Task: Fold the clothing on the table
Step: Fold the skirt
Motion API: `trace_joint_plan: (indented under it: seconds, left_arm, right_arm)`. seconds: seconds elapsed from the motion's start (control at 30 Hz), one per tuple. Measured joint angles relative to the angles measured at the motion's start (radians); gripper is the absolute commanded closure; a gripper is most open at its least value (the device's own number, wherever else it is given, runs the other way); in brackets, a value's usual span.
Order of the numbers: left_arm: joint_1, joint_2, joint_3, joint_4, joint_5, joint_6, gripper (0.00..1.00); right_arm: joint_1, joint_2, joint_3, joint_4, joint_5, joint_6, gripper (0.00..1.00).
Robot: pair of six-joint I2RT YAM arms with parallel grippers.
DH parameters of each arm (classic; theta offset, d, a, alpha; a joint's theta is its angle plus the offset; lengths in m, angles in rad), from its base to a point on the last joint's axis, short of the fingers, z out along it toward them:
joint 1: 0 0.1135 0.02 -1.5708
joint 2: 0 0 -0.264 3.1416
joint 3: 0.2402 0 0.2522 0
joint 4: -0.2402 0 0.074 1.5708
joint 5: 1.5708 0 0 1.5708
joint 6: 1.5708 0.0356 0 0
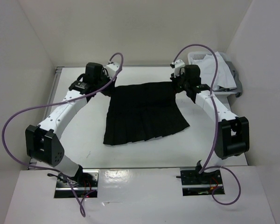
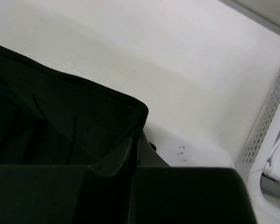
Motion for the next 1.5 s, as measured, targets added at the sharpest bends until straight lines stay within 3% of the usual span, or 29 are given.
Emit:
trace_joint_plan:
  seconds: [0.37, 0.63, 1.27, 1.5]
  left_arm:
    - [-0.111, -0.126, -0.277, -0.038, 0.002, 0.044, 1.00]
    - [-0.121, -0.232, -0.301, -0.036, -0.001, 0.072, 1.00]
    - [-0.174, -0.254, -0.377, -0.066, -0.006, 0.118, 1.00]
    - [-0.173, -0.272, -0.382, -0.085, -0.006, 0.140, 0.94]
  right_arm:
    - [0.005, -0.047, -0.064, -0.038, 0.001, -0.051, 1.00]
    - [0.006, -0.113, -0.102, -0.066, -0.020, -0.106, 1.00]
    - [0.009, -0.241, -0.225, -0.178, -0.071, -0.260, 1.00]
    - [0.009, -0.245, -0.226, -0.264, -0.110, -0.315, 1.00]
